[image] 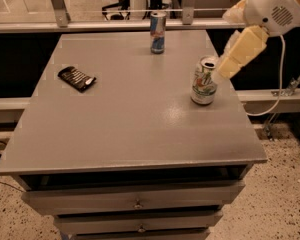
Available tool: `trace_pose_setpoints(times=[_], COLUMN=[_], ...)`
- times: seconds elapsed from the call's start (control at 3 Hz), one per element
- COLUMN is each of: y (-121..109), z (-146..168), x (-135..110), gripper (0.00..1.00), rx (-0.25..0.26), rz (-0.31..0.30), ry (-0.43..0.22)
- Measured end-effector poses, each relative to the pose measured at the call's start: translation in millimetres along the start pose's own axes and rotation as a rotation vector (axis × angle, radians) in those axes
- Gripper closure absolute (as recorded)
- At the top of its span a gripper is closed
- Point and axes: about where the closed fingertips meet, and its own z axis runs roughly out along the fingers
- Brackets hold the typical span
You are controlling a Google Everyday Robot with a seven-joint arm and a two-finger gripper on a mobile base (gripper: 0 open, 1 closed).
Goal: Move redbull can near rxbar chocolate
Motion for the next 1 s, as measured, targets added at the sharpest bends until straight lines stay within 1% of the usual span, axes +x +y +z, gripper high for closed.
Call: trace_pose_setpoints(times=[0.33, 0.67, 1.0], y=[-12.1, -22.1, -22.1], z=[11.4, 11.9, 11.9], x=[-43.1, -57.4, -57.5], gripper=[0.00, 0.00, 0.00], rx=[0.009, 0.047, 0.047], rz=[0.046, 0.053, 0.053], ry=[-0.138, -0.184, -0.184])
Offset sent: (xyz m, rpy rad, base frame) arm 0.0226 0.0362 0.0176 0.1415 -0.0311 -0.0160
